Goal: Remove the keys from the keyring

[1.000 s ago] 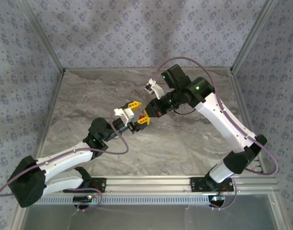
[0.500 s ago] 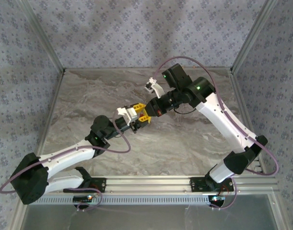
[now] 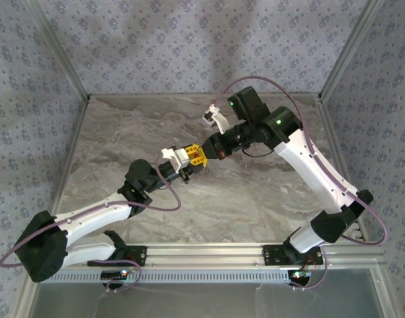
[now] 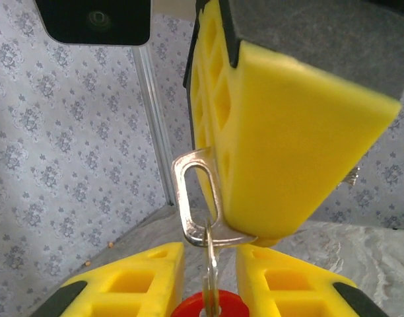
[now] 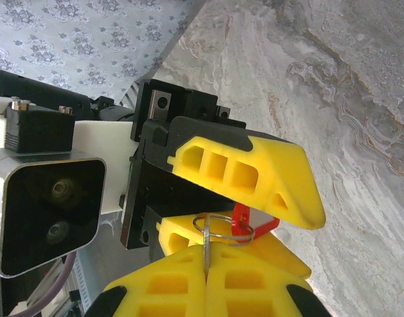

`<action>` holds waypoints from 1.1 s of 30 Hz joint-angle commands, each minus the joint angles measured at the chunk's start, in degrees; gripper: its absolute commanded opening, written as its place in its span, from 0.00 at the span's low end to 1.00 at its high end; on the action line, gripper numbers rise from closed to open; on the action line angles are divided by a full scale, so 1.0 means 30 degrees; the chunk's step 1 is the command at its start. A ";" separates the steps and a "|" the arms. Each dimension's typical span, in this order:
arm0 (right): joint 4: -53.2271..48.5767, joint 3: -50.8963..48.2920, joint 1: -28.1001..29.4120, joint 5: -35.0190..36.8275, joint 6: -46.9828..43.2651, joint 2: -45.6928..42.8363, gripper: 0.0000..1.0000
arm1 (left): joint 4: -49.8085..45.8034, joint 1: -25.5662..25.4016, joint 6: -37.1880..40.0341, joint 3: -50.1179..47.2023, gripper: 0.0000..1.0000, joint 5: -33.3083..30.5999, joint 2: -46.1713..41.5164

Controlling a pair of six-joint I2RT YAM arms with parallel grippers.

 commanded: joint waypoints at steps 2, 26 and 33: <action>0.0110 -0.0038 -0.0149 -0.0597 0.0412 -0.0551 0.00 | 0.1425 0.0128 -0.0031 0.0552 0.27 -0.0251 0.0091; 0.1718 -0.1294 -0.0449 0.0258 0.0359 -0.1893 0.00 | 0.0759 0.0843 -0.1454 0.0836 0.00 0.1032 -0.0805; 0.4536 -0.3135 0.0020 0.2912 -0.1334 -0.3924 0.00 | -0.3326 0.0960 -0.3166 0.2241 0.00 0.2154 -0.1762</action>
